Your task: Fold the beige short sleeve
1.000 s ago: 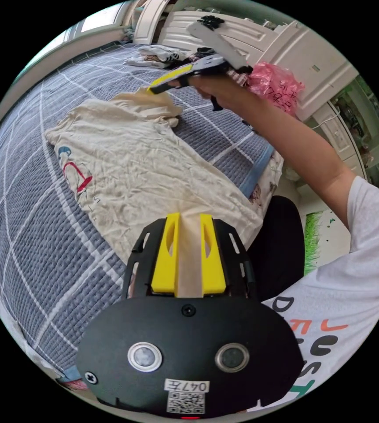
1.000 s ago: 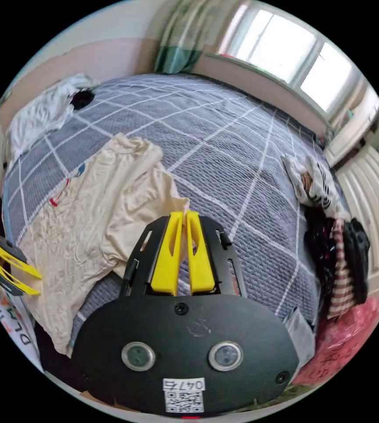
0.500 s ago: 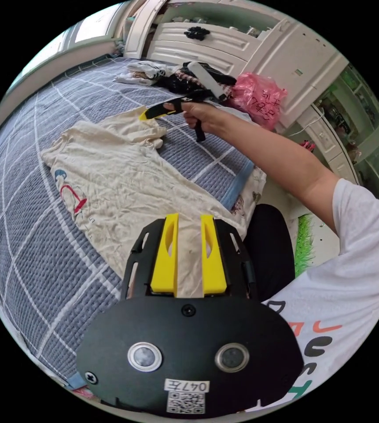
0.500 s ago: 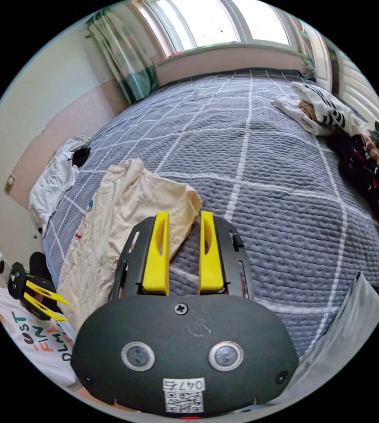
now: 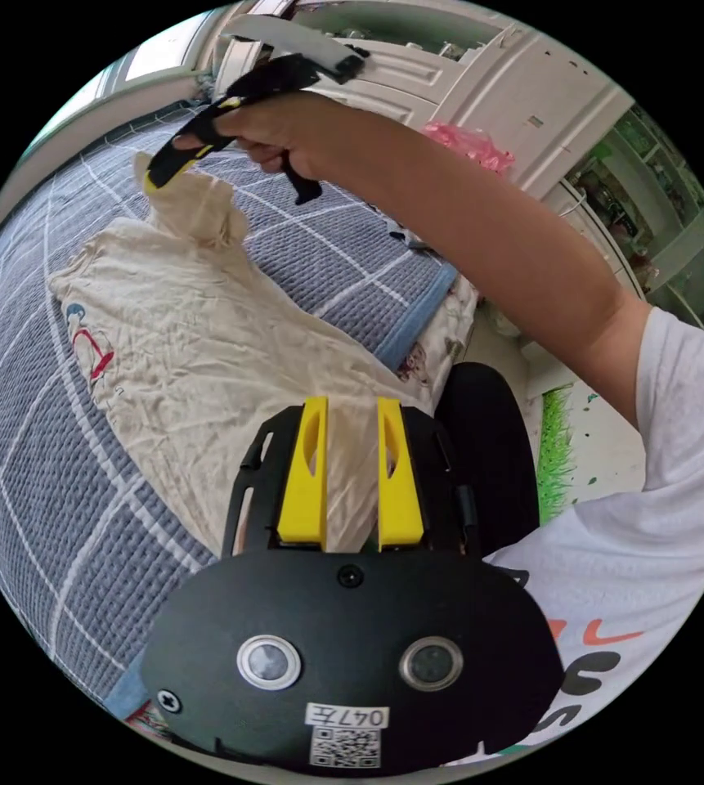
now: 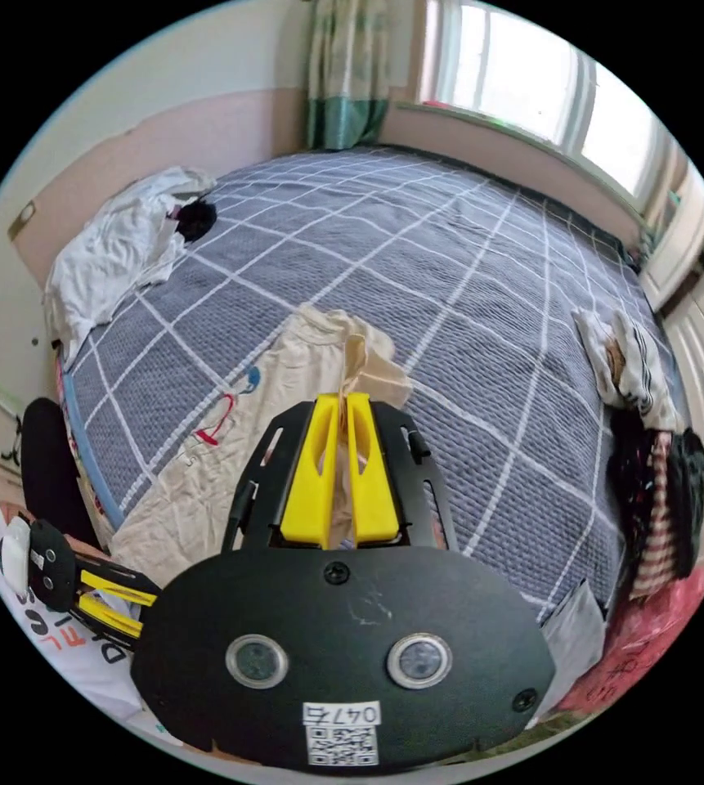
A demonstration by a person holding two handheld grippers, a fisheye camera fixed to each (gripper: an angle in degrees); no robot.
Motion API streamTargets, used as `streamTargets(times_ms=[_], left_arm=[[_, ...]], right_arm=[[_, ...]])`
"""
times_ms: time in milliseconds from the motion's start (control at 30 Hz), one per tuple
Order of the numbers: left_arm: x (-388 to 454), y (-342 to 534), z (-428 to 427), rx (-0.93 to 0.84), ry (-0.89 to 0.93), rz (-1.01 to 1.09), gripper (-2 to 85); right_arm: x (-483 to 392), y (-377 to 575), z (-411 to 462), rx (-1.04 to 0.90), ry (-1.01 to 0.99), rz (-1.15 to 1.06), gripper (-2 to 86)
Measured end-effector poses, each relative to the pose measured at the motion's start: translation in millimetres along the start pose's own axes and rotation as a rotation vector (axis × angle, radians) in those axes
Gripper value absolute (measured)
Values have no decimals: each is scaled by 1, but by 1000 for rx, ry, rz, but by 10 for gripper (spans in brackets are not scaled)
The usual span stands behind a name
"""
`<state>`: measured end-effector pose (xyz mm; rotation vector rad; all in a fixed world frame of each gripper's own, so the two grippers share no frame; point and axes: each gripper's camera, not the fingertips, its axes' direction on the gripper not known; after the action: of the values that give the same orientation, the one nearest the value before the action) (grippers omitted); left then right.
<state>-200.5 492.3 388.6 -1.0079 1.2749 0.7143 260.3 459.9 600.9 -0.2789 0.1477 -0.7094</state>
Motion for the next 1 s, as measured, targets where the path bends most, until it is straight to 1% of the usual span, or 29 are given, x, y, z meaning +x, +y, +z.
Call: streamTargets(times_ms=[67,133,200,233,267,300,333,367,400,467,533,567,600,633,700,733,767,833,933,1000], left_arm=[[0,8,-5,7,-7,-3,89],[-1,17,-10,15,-3,-14,89],[-5,30,-14,21,3,-35,88],[-6,33,-14,20,6,-40,88],[-8,40,-16,17,10,-49,88],[-10,47,-18,17,13,-58,88],[-11,50,-19,18,15,-63,88],[-13,56,-21,22,19,-71,88],[-15,61,-24,29,20,-80,88],[-17,67,-26,40,17,-93,88],[-19,72,-27,40,14,-107,87],[-21,74,-26,36,14,-118,87],[-21,77,-25,33,16,-125,87],[-21,78,-25,32,15,-128,88],[-20,85,-28,49,-17,-148,88],[-20,87,-29,56,-29,-156,89],[-20,91,-31,64,-50,-170,91],[-19,94,-32,56,-70,-181,100],[-19,101,-38,47,-115,-190,109],[-18,106,-44,56,-157,-197,110]], right_arm=[[-34,-19,7,-52,-17,-82,6],[-52,-25,16,-94,-56,-111,18],[-63,-27,26,-128,-140,-117,46],[-66,-26,30,-155,-227,-111,77],[-67,-25,28,-159,-329,-90,82],[-67,-24,23,-142,-382,-79,85],[-67,-19,5,-75,-474,-70,69],[-65,-12,-19,15,-512,-64,50],[-64,-9,-30,54,-504,-57,39],[-54,6,-68,146,-399,-8,9],[-43,16,-82,146,-292,58,0],[-41,22,-83,110,-221,79,-2],[-43,25,-82,87,-196,82,-3],[-51,30,-79,51,-169,65,-4],[-76,37,-80,46,-137,-9,-5],[-98,41,-78,26,-84,-75,-5],[-120,43,-73,-18,-25,-136,-5],[-146,47,-65,-91,32,-201,-5],[-178,45,-94,-33,140,-242,-5],[-195,45,-113,31,166,-259,-4]])
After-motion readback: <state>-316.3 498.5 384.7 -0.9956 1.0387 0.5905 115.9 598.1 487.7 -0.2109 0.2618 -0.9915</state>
